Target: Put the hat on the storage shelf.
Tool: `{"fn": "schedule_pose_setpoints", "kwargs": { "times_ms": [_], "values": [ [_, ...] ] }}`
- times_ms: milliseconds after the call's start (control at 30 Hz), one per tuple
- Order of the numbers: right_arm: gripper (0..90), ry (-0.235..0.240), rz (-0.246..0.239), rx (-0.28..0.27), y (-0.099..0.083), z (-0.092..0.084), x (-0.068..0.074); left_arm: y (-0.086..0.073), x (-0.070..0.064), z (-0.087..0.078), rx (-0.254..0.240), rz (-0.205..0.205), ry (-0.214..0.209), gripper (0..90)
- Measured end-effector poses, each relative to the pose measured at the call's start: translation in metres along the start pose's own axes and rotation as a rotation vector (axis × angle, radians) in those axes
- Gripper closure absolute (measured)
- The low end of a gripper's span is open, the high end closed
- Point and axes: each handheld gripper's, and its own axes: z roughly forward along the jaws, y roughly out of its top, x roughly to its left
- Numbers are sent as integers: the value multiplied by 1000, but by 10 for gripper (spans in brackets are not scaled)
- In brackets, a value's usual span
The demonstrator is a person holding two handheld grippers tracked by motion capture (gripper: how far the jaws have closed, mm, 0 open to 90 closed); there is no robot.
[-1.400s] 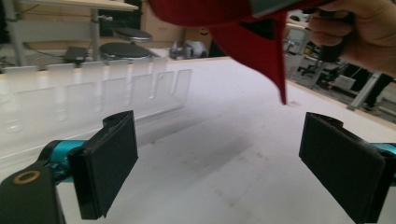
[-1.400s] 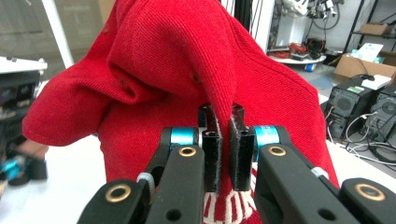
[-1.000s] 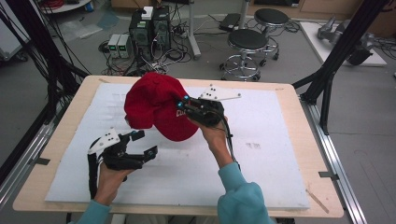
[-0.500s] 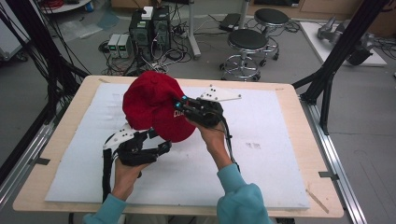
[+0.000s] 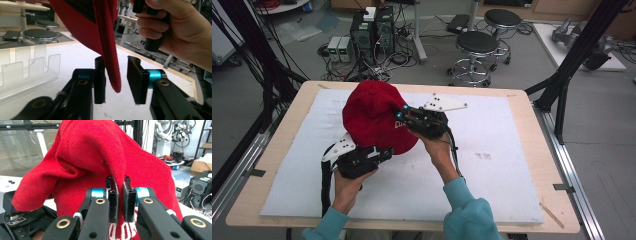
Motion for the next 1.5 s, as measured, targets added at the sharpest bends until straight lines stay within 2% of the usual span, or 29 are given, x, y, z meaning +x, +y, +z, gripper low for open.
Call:
{"fn": "schedule_pose_setpoints", "kwargs": {
  "times_ms": [133,267,333,533,867,1067,1167,1233,1300,1367,1433,1500],
  "values": [
    [859,3,0,0,0,0,1,1,0,-1,-2,3,-1,777],
    [859,7,10,-7,0,0,1,2,0,-2,-11,-10,-24,818],
    [859,13,10,-11,0,0,1,3,-1,-2,-11,-10,-17,838],
    [858,18,-6,-16,0,-1,2,3,0,-4,-4,-30,-25,850],
    [852,19,-16,-15,0,-1,3,4,0,-5,0,-32,-24,852],
    [819,15,-38,-14,1,-2,3,5,0,-5,8,-24,-15,853],
    [699,8,-48,-17,1,-4,4,6,1,-7,21,-24,-9,853],
    [494,-21,-54,-8,2,-4,4,7,1,-7,24,-22,-6,853],
    [338,-74,-68,35,1,-4,5,8,2,-8,23,-22,0,853],
    [263,-87,-71,61,0,-5,4,10,3,-10,23,-12,10,853],
    [208,-99,-94,75,0,-7,4,13,5,-12,24,-2,24,853],
    [179,-116,-116,90,0,-10,4,16,7,-14,22,-1,32,853]
  ]
}}
